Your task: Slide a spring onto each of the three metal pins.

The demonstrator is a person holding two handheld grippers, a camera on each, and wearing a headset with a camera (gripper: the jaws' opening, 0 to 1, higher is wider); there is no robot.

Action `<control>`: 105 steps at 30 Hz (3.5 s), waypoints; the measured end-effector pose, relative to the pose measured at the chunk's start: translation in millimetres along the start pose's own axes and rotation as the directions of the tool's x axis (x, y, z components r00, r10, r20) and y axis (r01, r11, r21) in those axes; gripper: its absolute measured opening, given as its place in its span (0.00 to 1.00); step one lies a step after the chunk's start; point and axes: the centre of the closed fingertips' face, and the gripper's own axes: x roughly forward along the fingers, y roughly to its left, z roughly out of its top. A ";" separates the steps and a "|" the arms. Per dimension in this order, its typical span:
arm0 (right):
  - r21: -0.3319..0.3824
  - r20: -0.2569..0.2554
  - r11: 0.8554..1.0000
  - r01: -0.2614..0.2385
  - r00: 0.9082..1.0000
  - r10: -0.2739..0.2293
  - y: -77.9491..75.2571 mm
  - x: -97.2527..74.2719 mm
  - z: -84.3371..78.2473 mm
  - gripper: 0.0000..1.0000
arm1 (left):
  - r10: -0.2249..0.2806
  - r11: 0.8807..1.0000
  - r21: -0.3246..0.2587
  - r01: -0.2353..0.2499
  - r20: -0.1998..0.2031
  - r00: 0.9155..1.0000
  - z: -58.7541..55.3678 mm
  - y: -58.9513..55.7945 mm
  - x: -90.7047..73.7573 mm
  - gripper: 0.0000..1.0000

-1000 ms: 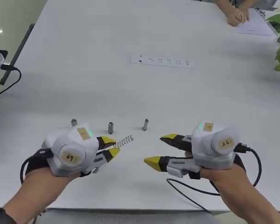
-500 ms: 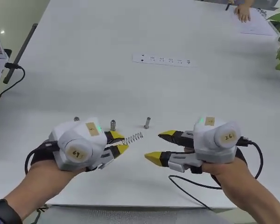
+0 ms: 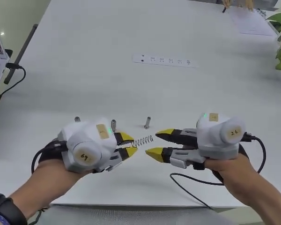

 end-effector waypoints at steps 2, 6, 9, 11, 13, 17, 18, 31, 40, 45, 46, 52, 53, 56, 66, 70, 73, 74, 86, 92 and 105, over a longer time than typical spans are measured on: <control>-0.012 -0.002 1.000 -0.015 1.000 0.015 3.7 0.4 1.3 0.26 | -0.010 1.000 0.009 0.010 0.002 1.000 1.7 -2.8 0.8 0.02; -0.023 -0.008 0.999 -0.044 0.999 0.043 9.3 1.4 1.3 0.21 | -0.021 1.000 0.023 0.021 0.000 1.000 3.2 -4.9 1.6 0.02; -0.025 -0.014 0.999 -0.048 0.999 0.047 8.7 0.9 0.4 0.20 | -0.025 0.999 0.031 0.026 -0.003 1.000 2.5 -5.2 1.2 0.02; -0.025 -0.014 0.998 -0.054 0.998 0.054 9.0 -0.5 1.0 0.17 | -0.030 0.999 0.036 0.030 -0.006 1.000 1.9 -5.8 1.0 0.02; -0.030 -0.014 0.997 -0.065 0.998 0.065 10.0 -2.0 1.7 0.14 | -0.034 0.998 0.044 0.034 -0.011 0.999 0.8 -6.4 0.8 0.02; -0.039 -0.025 0.996 -0.082 0.996 0.081 12.6 -2.9 1.9 0.12 | -0.040 0.998 0.055 0.041 -0.018 0.999 -0.9 -7.8 1.5 0.02; -0.045 -0.031 0.995 -0.087 0.996 0.086 13.5 -3.0 1.9 0.12 | -0.042 0.997 0.063 0.043 -0.024 0.999 -2.0 -8.2 2.1 0.02; -0.113 -0.077 0.985 -0.129 0.990 0.120 23.8 1.0 12.2 0.09 | -0.050 0.996 0.073 0.053 -0.040 0.998 -6.0 -9.7 8.6 0.02; -0.182 -0.133 0.974 -0.138 0.984 0.115 24.9 4.1 11.6 0.09 | -0.050 0.997 0.051 0.051 -0.031 0.998 -5.6 -9.4 9.7 0.02; -0.197 -0.162 0.971 -0.136 0.981 0.104 22.0 0.7 6.0 0.12 | -0.050 0.997 0.050 0.051 -0.026 0.998 -4.6 -9.0 9.9 0.02; -0.206 -0.172 0.969 -0.135 0.980 0.100 21.4 -0.2 4.3 0.12 | -0.050 0.997 0.051 0.051 -0.024 0.998 -3.8 -8.7 9.8 0.02; -0.245 -0.207 0.959 -0.144 0.974 0.093 20.6 -1.6 -0.6 0.16 | -0.052 0.996 0.066 0.053 -0.021 0.998 -0.2 -9.0 9.4 0.02; -0.257 -0.215 0.955 -0.147 0.972 0.092 20.8 -1.6 -1.2 0.16 | -0.054 0.996 0.069 0.055 -0.020 0.998 0.8 -9.7 9.2 0.02; -0.272 -0.226 0.949 -0.157 0.969 0.095 21.6 -1.5 -1.7 0.16 | -0.059 0.995 0.076 0.060 -0.017 0.998 2.5 -11.0 9.6 0.02; -0.327 -0.246 0.924 -0.199 0.962 0.120 27.1 -1.6 -2.2 0.09 | -0.085 0.992 0.094 0.086 -0.022 0.996 3.7 -19.3 10.9 0.02; -0.331 -0.239 0.921 -0.203 0.963 0.127 29.4 -0.7 -1.9 0.08 | -0.090 0.992 0.089 0.092 -0.022 0.996 2.7 -20.3 11.1 0.02; -0.320 -0.240 0.926 -0.201 0.963 0.126 29.6 -0.4 -3.7 0.08 | -0.094 0.992 0.083 0.095 -0.022 0.995 1.6 -21.9 11.3 0.02; -0.320 -0.240 0.926 -0.199 0.963 0.124 29.5 -0.4 -4.3 0.08 | -0.094 0.992 0.084 0.096 -0.022 0.995 1.2 -22.2 11.7 0.02; -0.294 -0.218 0.943 -0.159 0.971 0.096 21.7 -4.9 -3.9 0.08 | -0.062 0.998 0.001 0.062 0.009 0.998 0.5 -15.1 10.8 0.05; -0.274 -0.205 0.956 -0.104 0.978 0.048 5.3 -14.0 -6.0 0.08 | -0.012 0.996 -0.091 0.016 0.043 0.999 -4.3 -0.6 -0.9 0.08; -0.240 -0.198 0.971 0.019 0.978 -0.068 -36.7 -29.1 -9.0 0.08 | 0.087 0.981 -0.179 -0.080 0.035 0.996 -22.2 25.2 -23.8 0.16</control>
